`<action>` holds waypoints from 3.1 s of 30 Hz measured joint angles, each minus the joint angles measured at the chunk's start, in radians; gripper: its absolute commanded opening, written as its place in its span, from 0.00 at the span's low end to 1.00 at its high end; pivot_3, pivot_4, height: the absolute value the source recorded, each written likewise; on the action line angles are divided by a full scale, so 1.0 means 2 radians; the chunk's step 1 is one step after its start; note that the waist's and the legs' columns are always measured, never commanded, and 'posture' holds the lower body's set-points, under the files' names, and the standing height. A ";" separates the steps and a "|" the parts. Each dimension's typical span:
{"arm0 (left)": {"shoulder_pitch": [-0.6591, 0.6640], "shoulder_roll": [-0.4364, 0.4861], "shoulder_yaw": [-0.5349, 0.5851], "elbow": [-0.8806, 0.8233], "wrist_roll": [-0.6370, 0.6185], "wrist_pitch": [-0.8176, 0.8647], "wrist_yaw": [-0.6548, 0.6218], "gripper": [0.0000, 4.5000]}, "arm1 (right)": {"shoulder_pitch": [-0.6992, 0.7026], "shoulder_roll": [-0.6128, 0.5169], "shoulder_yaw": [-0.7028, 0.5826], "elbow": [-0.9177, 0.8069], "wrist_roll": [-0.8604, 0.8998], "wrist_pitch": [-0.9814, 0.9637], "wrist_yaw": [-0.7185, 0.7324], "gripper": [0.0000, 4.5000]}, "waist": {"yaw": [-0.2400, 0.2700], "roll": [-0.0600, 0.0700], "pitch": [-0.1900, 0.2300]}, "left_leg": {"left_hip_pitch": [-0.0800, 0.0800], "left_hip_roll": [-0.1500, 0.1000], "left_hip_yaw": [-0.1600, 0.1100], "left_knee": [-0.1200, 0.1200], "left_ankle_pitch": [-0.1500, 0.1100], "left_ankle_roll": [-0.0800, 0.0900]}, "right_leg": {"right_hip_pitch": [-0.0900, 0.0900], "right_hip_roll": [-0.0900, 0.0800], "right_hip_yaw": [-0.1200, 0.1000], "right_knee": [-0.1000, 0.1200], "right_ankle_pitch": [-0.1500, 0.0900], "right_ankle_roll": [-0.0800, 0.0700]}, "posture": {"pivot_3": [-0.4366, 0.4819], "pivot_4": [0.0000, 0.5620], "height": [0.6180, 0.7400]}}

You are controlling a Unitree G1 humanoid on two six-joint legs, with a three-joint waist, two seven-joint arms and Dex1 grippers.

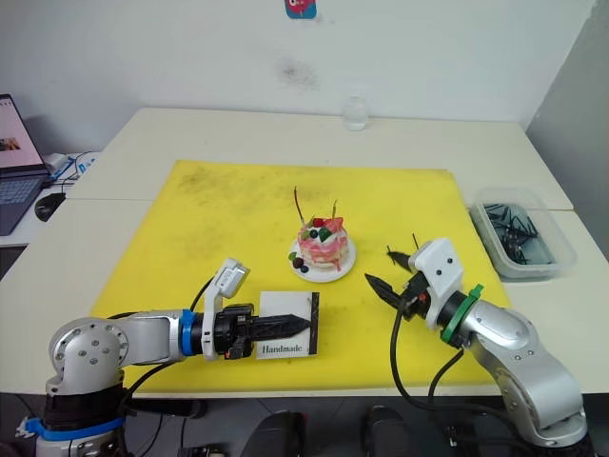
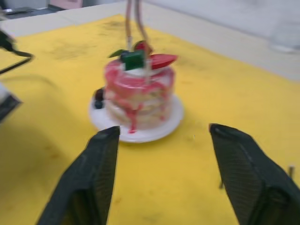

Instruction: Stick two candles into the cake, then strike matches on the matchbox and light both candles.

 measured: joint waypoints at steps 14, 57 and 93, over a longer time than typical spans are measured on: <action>0.021 0.025 -0.040 -0.006 0.045 -0.078 -0.013 0.00 | -0.056 0.105 0.037 0.199 -0.103 -0.086 -0.076 0.68 | 0.000 0.000 0.000 | 0.000 0.000 0.000 -0.001 0.000 0.000 | -0.001 0.000 0.000 0.001 0.000 0.000 | 0.48 0.27 1.00; 0.012 0.031 -0.076 0.000 0.050 -0.092 -0.014 0.00 | 0.124 0.001 0.038 -0.058 -0.056 0.032 0.026 0.01 | -0.001 0.000 0.000 | 0.000 0.000 0.000 0.000 0.000 0.000 | 0.000 0.000 0.000 0.001 0.000 -0.001 | 0.48 0.27 1.00; 0.004 0.044 -0.078 0.010 0.053 -0.090 -0.011 0.00 | 0.119 0.033 0.057 0.085 -0.092 -0.135 0.032 0.33 | 0.000 0.000 0.000 | 0.001 0.000 0.000 0.000 0.000 0.000 | 0.000 0.000 -0.001 0.001 0.000 0.000 | 0.48 0.27 1.00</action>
